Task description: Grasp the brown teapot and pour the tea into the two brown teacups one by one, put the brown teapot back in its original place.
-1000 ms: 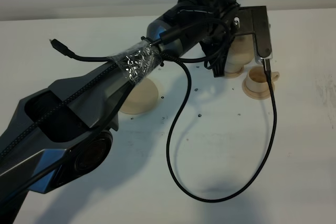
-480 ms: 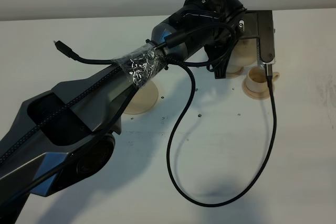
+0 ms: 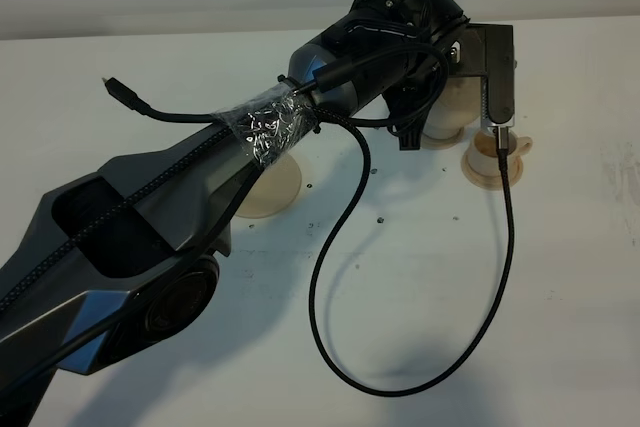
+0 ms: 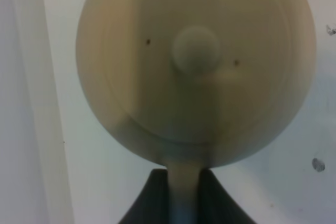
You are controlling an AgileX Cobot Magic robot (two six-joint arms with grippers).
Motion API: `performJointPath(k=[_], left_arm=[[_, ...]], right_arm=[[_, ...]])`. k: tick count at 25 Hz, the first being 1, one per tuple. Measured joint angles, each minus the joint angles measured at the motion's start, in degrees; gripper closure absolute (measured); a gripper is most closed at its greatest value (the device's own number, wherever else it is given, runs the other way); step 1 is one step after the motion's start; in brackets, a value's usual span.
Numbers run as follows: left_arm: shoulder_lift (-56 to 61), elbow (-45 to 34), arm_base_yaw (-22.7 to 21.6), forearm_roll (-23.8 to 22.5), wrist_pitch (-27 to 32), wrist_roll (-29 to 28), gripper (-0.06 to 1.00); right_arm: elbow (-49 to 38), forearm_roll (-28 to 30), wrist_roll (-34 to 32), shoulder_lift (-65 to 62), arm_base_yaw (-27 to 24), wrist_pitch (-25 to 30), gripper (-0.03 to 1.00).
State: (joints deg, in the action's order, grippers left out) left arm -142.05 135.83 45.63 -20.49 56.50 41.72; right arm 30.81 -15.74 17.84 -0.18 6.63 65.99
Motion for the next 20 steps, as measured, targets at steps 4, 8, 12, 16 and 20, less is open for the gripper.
performJointPath(k=[4,8,12,16,20], left_arm=[[-0.88,0.00,0.00,0.00,0.39,1.40,0.86],[-1.40,0.00,0.00,0.00,0.65,2.10,0.86],[-1.40,0.00,0.06,-0.05,0.65,3.27,0.86],[-1.40,0.00,0.10,-0.39,0.53,3.75,0.86],[-1.40,0.00,0.65,-1.97,0.33,3.80,0.86]], right_arm=[[0.00,0.00,0.00,0.00,0.00,0.00,0.75],[0.00,0.00,0.00,0.00,0.00,0.00,0.75],[0.00,0.00,0.00,0.00,0.00,0.00,0.75],[0.00,0.00,0.00,0.00,0.00,0.00,0.75],[0.00,0.00,0.00,0.00,0.00,0.00,0.75]])
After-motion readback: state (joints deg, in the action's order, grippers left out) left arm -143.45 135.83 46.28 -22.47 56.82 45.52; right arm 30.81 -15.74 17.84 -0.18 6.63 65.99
